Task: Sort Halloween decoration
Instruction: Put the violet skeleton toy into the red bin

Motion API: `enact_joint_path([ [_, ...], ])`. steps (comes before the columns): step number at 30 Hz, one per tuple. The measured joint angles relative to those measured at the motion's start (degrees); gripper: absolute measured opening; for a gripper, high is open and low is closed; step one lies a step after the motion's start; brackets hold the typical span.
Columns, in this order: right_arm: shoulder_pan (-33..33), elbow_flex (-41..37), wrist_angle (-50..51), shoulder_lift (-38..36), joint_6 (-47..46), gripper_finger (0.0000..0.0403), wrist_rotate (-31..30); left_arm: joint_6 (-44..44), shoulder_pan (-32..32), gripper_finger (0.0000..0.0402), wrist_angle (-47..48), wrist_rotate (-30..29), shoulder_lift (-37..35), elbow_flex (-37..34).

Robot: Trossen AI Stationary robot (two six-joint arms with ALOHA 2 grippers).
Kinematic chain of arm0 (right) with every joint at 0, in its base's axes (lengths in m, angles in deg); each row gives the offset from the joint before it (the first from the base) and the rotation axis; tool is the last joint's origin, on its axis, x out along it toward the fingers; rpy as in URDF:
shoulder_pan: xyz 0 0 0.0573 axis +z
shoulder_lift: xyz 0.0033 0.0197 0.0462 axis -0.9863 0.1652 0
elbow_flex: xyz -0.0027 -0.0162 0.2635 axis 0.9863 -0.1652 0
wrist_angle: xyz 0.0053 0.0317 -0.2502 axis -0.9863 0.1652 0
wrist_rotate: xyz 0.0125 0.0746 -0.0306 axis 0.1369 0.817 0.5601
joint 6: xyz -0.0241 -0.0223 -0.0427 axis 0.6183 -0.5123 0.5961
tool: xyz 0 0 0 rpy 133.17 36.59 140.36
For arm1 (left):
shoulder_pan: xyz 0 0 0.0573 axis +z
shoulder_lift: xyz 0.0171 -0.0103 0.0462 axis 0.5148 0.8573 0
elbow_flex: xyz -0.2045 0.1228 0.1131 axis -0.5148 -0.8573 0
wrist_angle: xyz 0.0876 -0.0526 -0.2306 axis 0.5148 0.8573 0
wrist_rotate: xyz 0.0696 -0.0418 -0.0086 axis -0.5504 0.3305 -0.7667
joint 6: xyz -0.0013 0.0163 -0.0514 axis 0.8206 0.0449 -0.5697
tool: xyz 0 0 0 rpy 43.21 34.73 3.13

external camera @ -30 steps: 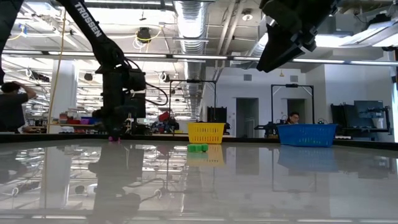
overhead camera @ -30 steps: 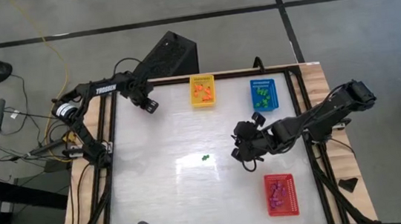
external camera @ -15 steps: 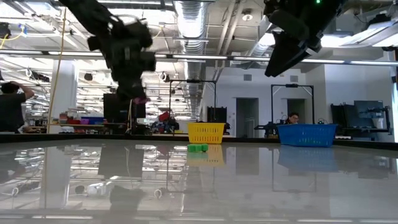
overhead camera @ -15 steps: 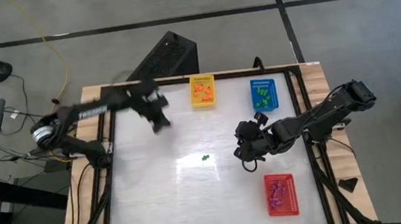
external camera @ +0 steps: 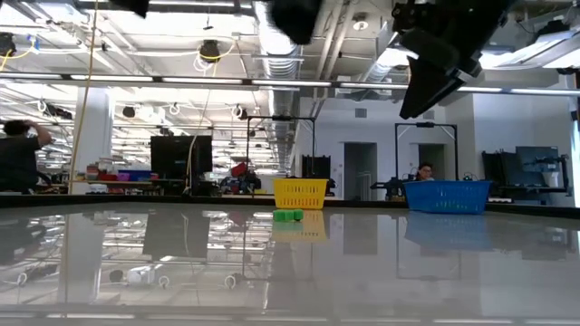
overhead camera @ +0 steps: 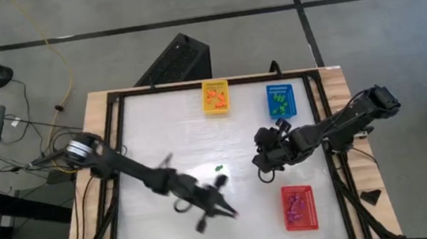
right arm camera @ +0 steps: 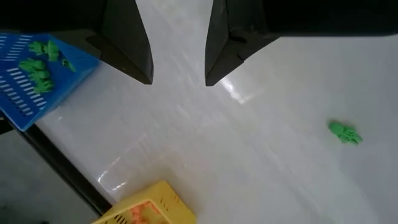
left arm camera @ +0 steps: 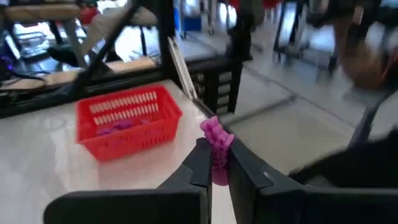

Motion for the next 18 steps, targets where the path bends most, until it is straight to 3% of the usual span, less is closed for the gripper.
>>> enact_joint_path([
  [10,0.93,0.02,1.06,0.00,-0.26,0.0175,-0.83,10.24,1.16,0.0016,6.44,1.44,23.66,27.69],
  [18,2.68,0.02,1.86,0.00,-0.28,0.0175,-1.22,11.81,3.88,0.0017,10.79,4.46,35.55,43.74],
])
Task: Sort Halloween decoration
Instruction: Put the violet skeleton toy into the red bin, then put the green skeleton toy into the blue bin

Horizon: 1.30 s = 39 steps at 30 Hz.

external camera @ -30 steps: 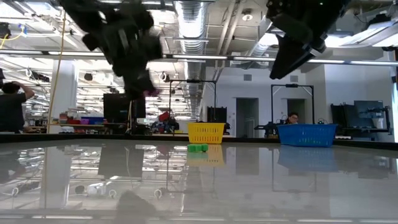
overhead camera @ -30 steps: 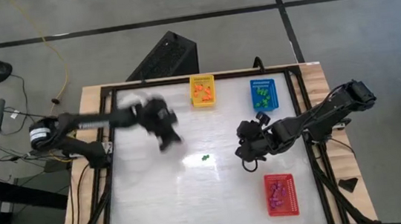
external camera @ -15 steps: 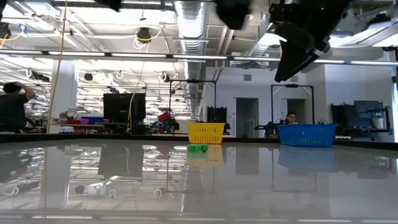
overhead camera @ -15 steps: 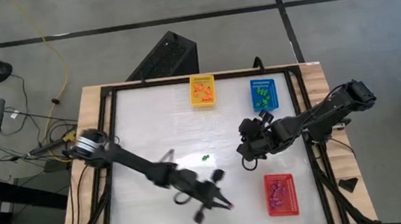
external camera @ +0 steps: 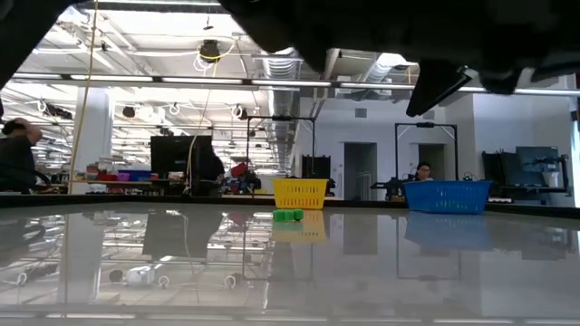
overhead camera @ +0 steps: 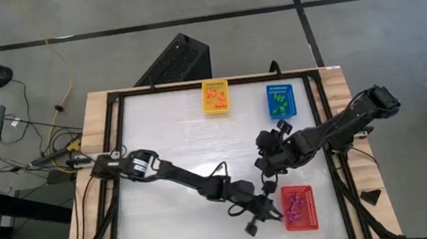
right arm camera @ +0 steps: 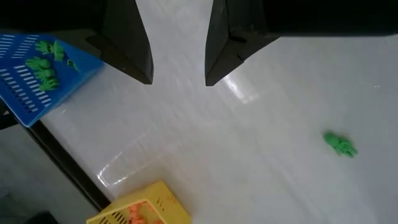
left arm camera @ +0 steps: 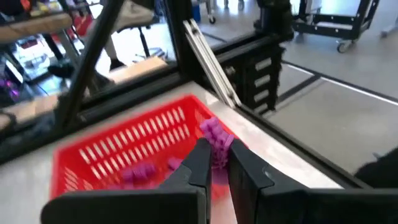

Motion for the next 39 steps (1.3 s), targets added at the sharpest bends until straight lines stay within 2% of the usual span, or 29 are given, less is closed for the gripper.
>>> enact_joint_path([
  [4,1.72,0.00,0.58,0.00,-0.12,0.0175,-0.77,1.28,1.20,0.0017,1.16,0.08,2.26,4.59],
  [9,3.03,0.00,0.61,0.00,-0.13,0.0175,-3.00,2.94,2.56,0.0017,-0.10,-0.16,2.30,6.03],
  [16,0.87,0.00,0.61,0.00,-0.13,0.0175,-4.35,4.89,3.46,0.0028,0.65,0.01,2.30,6.26],
  [21,-0.98,0.00,0.19,0.00,-0.11,0.0175,-4.31,8.88,3.51,0.0069,0.04,0.11,2.30,6.26],
  [26,-1.94,-0.01,0.19,0.00,-0.11,0.0175,-4.24,10.80,3.51,0.0131,0.68,2.49,2.28,6.24],
  [30,-2.06,-0.02,0.19,0.00,-0.06,0.0175,-4.09,9.71,3.63,0.0181,1.03,1.66,2.24,6.24],
  [34,-2.06,-0.02,0.19,0.00,0.00,0.0175,-3.91,9.08,3.95,0.0212,6.52,1.33,1.66,6.21],
  [36,-1.92,-0.02,0.20,0.00,-0.02,0.0175,-3.87,10.37,3.99,0.0216,13.16,1.37,0.10,6.17],
  [39,-1.44,-0.02,0.14,-0.10,0.00,0.0175,-3.85,13.25,3.76,0.0217,28.03,0.58,-4.08,6.17],
])
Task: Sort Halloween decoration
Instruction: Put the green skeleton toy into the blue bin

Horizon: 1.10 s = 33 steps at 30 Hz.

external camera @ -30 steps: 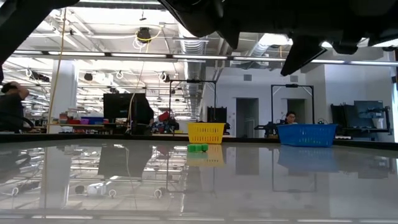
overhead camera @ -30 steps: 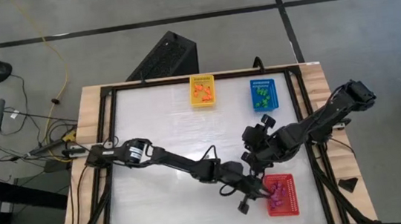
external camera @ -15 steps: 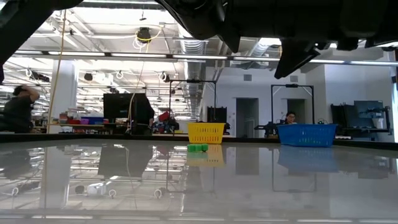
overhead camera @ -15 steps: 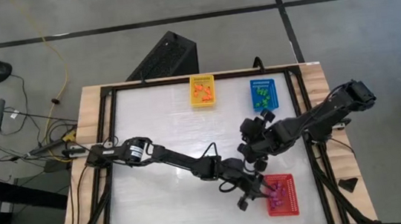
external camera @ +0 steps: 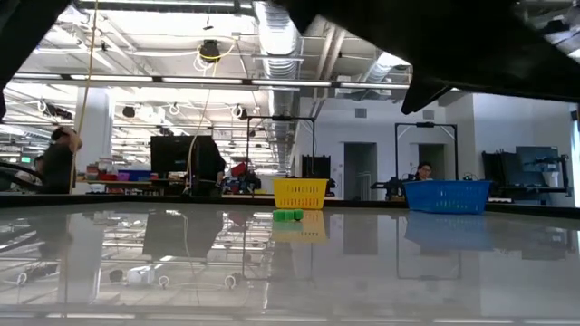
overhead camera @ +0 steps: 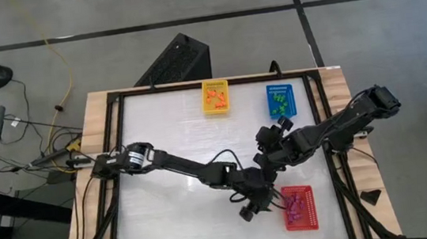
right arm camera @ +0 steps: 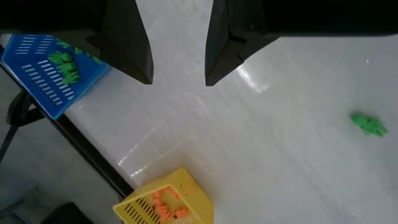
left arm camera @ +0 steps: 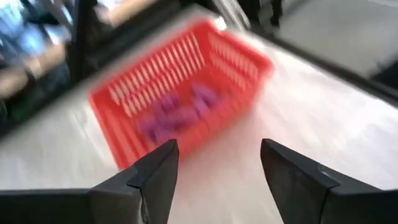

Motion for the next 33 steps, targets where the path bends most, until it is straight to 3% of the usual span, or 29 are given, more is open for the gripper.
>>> enact_joint_path([
  [9,-0.93,-0.07,-1.02,0.10,-0.05,0.0175,0.02,-4.85,-2.94,0.0195,45.15,-11.21,-11.50,0.07],
  [12,-1.37,-0.07,-1.65,0.10,0.00,0.0175,-0.02,-7.14,-3.38,0.0182,55.18,-13.63,-13.95,-1.01],
  [14,-1.62,-0.07,-1.65,0.10,0.00,0.0175,-0.02,-8.31,-3.27,0.0172,57.72,-14.77,-16.44,-5.41],
  [18,-1.75,-0.07,-1.79,0.10,0.00,0.0175,0.02,-11.81,-1.84,0.0154,52.90,-17.90,-25.24,-19.24],
  [25,-2.50,-0.07,-3.70,0.10,-0.02,0.0175,0.25,-13.08,2.68,0.0140,20.46,-19.76,-36.86,-42.58],
  [29,-2.89,-0.04,-4.99,0.10,0.04,0.0175,1.83,-15.59,6.69,0.0143,13.17,-18.34,-37.50,-47.69],
  [33,-2.87,-0.04,-4.99,0.10,0.35,0.0175,1.95,-21.01,11.61,0.0155,9.05,-9.37,-36.30,-47.68],
])
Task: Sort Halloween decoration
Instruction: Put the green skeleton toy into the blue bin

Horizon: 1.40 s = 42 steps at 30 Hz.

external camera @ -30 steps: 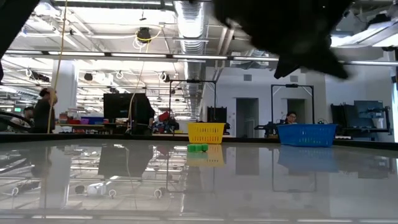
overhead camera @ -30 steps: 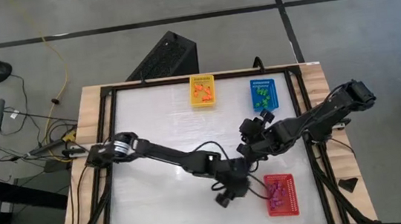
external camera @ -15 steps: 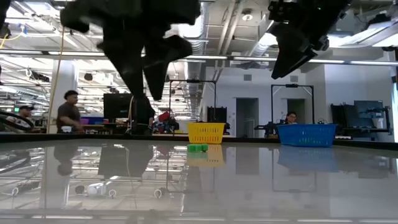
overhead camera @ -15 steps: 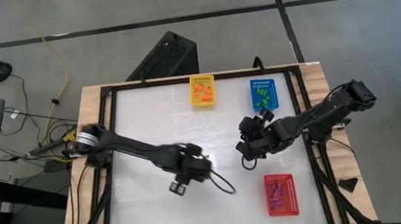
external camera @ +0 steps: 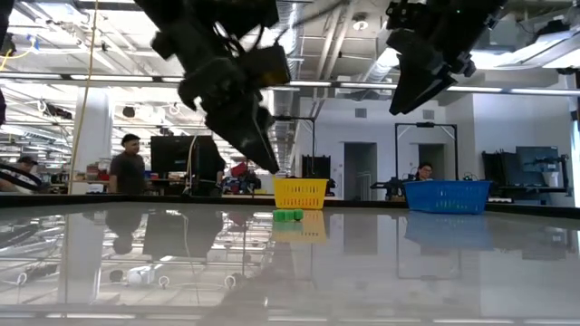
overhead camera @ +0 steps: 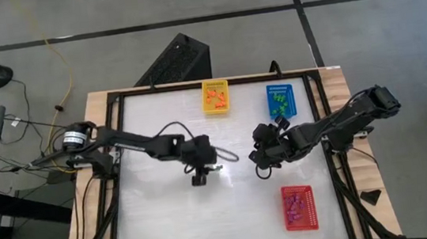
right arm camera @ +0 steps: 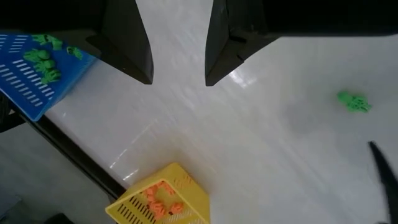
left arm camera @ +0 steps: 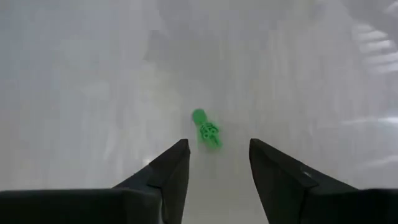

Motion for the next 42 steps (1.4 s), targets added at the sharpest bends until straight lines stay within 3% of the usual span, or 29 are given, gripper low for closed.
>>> enact_joint_path([
  [5,0.00,0.02,-0.04,0.00,0.11,0.0175,0.09,-1.39,2.82,0.0173,-4.10,6.40,2.80,-0.11],
  [23,0.15,0.04,0.05,0.00,0.09,0.0175,0.91,-1.83,2.55,0.0183,-10.65,4.44,12.17,0.17],
  [28,0.15,0.04,-0.12,0.00,0.09,0.0175,1.03,-0.27,1.50,0.0139,-10.01,1.03,12.03,0.17],
  [34,0.15,0.04,-0.12,0.00,0.09,0.0175,1.11,3.49,0.75,0.0023,-9.74,-1.11,11.73,0.13],
  [42,0.15,0.04,0.53,0.00,0.11,0.0175,2.40,5.29,1.78,0.0019,-11.82,0.16,8.62,-0.11],
])
